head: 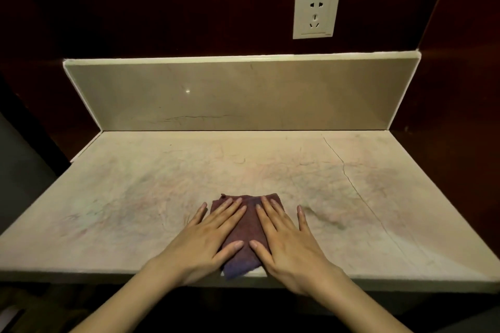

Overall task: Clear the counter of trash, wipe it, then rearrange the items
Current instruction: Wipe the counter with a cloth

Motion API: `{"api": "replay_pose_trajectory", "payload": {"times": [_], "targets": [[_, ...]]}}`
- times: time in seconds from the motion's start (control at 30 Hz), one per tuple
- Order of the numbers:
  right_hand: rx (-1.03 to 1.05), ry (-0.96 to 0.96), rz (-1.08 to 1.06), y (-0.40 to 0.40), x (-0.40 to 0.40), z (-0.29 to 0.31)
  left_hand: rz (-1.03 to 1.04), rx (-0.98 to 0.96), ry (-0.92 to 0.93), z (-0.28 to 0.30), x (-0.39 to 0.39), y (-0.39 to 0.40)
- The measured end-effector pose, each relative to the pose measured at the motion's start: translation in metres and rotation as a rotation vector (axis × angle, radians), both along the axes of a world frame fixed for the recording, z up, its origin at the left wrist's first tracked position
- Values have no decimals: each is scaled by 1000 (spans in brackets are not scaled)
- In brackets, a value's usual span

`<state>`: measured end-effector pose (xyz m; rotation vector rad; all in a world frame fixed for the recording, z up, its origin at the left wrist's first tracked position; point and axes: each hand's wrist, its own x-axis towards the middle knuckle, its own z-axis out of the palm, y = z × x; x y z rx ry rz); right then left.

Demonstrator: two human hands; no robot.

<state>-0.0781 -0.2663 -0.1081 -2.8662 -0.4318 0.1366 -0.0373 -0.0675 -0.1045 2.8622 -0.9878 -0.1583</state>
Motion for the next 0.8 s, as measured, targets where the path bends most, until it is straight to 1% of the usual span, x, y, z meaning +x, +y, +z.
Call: {"api": "replay_pose_trajectory", "payload": {"times": [0.13,0.5,0.67,0.8], "targets": [[-2,-6,-32,-3,38,2,11,8,45,4,38,-6],[-8,29,-123,-6,168,3,-30,-2,39,1,179,-14],[0,26,-149,-7,210,2,-38,-10,33,0,225,-18],[0,10,-162,-8,229,2,-44,-5,24,-1,244,-19]]}}
